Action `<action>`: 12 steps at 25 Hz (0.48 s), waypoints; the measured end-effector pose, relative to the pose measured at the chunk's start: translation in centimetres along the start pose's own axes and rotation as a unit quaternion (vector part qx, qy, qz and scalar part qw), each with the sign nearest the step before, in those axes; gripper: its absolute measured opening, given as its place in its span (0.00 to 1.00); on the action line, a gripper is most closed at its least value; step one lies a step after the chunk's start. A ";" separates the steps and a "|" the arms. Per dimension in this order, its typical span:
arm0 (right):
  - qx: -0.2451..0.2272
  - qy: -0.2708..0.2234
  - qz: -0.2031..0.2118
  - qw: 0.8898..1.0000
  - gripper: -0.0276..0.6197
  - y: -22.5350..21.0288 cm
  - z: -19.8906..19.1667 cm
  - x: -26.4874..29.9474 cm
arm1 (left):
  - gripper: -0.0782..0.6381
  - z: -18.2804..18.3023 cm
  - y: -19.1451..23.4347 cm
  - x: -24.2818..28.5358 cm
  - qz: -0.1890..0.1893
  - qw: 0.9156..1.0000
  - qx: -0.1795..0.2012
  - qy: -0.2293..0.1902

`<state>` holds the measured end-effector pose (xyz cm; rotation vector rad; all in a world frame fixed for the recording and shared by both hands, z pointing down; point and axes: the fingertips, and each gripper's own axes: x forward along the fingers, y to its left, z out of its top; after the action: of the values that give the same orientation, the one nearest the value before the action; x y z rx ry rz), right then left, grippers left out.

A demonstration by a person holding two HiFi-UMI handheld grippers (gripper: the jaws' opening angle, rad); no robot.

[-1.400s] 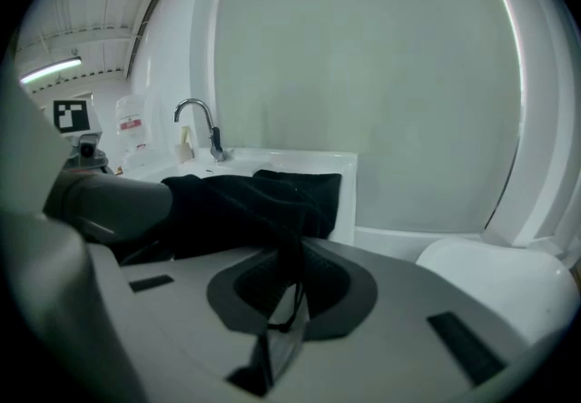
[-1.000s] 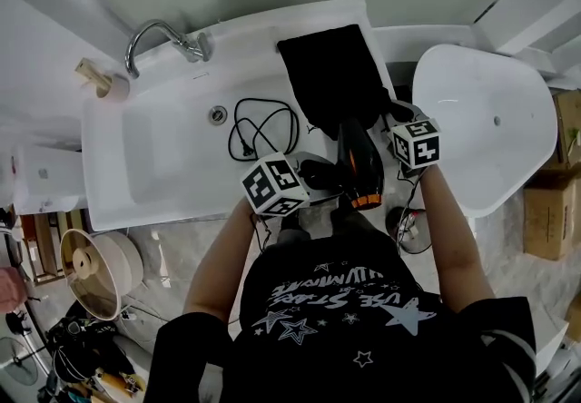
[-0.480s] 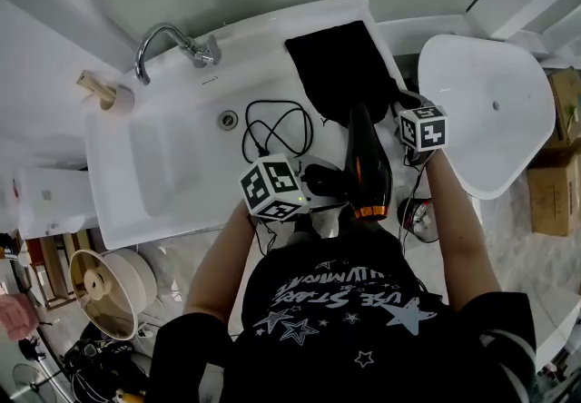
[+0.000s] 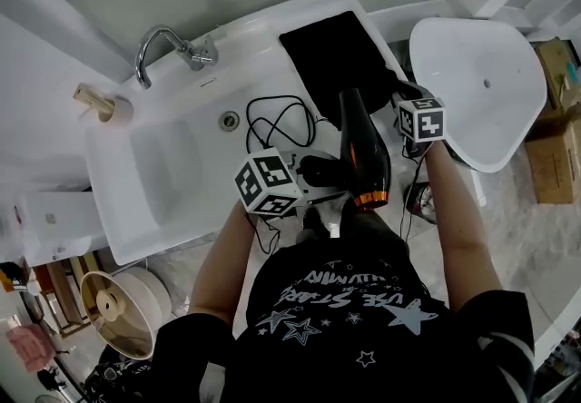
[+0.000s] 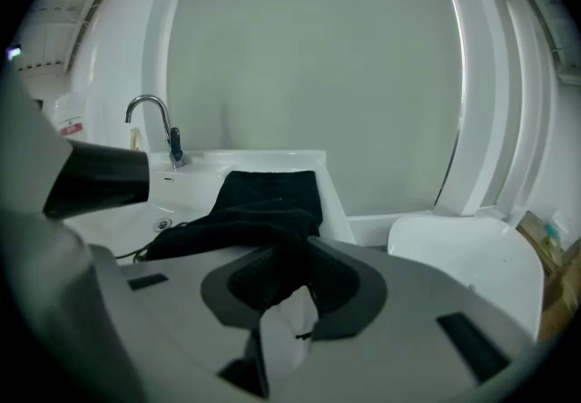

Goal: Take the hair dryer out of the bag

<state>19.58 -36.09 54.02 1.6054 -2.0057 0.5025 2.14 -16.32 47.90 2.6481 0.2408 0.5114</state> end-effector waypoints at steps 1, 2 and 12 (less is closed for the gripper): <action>-0.004 0.003 -0.002 1.000 0.18 0.0 -0.3 -0.3 | 0.38 0.0 0.0 -0.1 0.001 1.000 0.001 0.002; -0.010 0.008 -0.003 1.000 0.21 -0.1 -0.6 -0.6 | 0.38 0.0 0.1 -0.1 0.001 1.000 0.002 0.004; -0.008 0.004 -0.004 1.000 0.30 -0.4 -2.6 -5.5 | 0.38 0.6 -0.6 1.0 0.026 1.000 0.008 -0.006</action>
<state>21.30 -30.40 52.80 1.5993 -1.9909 0.4884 3.26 -15.75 47.40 2.6780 0.1733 0.5124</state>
